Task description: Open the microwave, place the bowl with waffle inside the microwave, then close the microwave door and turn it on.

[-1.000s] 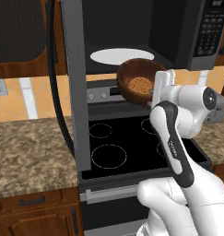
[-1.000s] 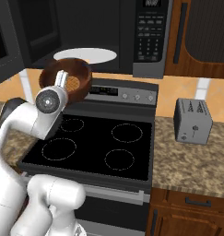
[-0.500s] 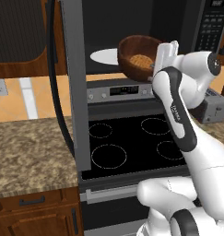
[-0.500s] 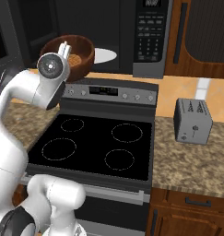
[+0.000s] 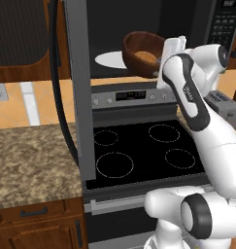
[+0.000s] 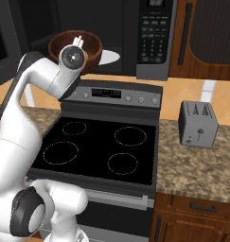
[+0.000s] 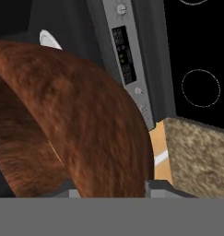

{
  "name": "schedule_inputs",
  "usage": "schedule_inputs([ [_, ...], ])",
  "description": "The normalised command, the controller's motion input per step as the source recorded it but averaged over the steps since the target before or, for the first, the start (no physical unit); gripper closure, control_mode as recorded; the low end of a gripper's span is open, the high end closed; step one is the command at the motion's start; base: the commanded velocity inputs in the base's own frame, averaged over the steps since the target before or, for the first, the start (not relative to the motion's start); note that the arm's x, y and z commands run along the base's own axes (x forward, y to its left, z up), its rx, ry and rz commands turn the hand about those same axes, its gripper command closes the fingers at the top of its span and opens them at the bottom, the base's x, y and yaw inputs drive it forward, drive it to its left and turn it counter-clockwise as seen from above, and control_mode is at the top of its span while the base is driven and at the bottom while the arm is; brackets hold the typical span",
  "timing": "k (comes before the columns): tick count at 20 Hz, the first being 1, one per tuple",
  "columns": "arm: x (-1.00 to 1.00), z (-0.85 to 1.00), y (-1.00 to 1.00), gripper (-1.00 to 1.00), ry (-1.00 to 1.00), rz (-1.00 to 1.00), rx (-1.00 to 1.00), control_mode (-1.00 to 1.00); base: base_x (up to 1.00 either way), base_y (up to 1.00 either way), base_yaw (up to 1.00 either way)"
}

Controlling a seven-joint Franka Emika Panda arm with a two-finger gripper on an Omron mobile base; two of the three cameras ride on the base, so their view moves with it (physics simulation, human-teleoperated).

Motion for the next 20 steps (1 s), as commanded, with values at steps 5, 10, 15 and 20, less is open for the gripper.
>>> schedule_inputs([
  [5,0.55,0.07,0.0,1.0,0.0,0.1,0.01,-1.0,0.0,0.0,0.0],
  [10,0.55,0.09,0.0,1.0,0.0,0.06,0.0,-1.0,0.0,0.0,0.0],
  [15,0.51,0.01,0.0,1.0,0.0,0.01,0.0,-1.0,0.0,0.0,0.0],
  [20,0.46,0.0,0.0,1.0,0.0,0.01,0.0,-1.0,0.0,0.0,0.0],
])
